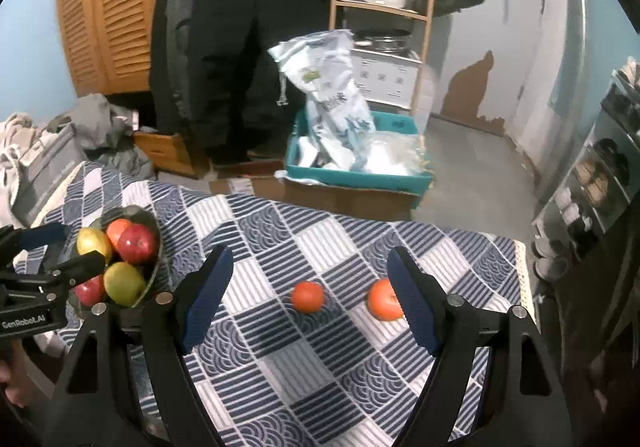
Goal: Organize fruits
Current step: 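Move both open tools toward the two small oranges left on the table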
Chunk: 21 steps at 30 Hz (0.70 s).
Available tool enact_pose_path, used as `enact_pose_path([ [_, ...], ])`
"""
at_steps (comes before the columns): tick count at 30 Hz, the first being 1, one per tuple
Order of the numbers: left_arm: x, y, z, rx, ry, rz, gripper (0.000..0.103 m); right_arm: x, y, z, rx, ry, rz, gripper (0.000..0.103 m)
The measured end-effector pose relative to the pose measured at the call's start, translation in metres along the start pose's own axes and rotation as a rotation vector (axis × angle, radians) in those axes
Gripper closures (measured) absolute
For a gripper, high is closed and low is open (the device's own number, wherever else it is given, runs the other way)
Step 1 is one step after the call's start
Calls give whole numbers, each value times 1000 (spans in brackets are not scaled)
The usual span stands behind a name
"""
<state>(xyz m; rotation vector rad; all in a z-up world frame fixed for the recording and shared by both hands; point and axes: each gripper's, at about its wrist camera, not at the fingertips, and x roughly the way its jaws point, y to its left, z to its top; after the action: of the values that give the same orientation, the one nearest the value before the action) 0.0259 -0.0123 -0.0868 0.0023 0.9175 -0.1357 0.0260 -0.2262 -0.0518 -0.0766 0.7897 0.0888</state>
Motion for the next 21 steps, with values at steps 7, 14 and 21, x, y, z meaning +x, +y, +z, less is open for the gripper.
enact_pose_path([
  [7, 10, -29, 4, 38, 21, -31, 20, 0, -33, -14, 34, 19, -44, 23],
  [14, 21, -57, 6, 74, 46, -46, 20, -2, -61, -24, 76, 27, -70, 23],
  [21, 38, -74, 6, 102, 73, -43, 20, 6, -78, -31, 104, 54, -86, 23],
])
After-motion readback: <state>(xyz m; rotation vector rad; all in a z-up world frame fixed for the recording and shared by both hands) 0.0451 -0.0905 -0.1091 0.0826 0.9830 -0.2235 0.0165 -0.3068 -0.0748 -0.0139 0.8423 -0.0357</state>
